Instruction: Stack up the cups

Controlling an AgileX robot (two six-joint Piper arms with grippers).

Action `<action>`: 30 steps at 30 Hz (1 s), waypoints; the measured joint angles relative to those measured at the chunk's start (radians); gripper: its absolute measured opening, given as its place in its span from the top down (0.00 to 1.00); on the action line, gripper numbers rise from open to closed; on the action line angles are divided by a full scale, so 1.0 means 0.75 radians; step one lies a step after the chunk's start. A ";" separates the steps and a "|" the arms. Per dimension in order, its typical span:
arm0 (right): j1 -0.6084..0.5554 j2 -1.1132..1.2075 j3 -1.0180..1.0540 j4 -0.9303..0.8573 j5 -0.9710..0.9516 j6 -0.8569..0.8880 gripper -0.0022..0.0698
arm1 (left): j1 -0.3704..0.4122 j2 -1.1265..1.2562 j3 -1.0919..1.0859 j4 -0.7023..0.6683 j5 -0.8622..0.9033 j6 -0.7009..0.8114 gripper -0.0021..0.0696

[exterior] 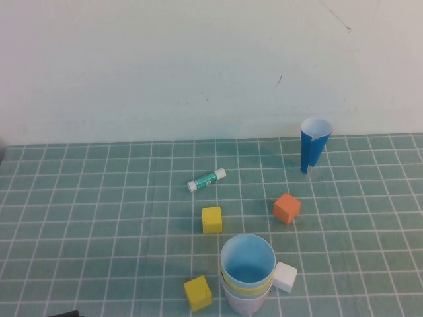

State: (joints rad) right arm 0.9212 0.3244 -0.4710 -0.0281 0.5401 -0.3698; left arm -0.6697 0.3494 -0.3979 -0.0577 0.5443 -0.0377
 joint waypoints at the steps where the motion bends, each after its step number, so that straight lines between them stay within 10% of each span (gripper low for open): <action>1: 0.000 0.000 0.000 -0.014 -0.023 0.006 0.97 | 0.000 0.000 0.000 0.000 0.000 0.000 0.97; 12: -0.077 -0.018 0.053 -0.039 -0.168 0.011 0.97 | 0.000 0.000 0.000 0.000 0.002 0.000 0.97; 30: -1.354 -0.319 0.453 0.119 -0.414 -0.110 0.97 | 0.000 0.000 0.000 0.000 0.002 0.000 0.97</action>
State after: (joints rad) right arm -0.0947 0.0848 -0.1314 0.0608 0.2295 -0.4520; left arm -0.6697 0.3494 -0.3979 -0.0577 0.5458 -0.0377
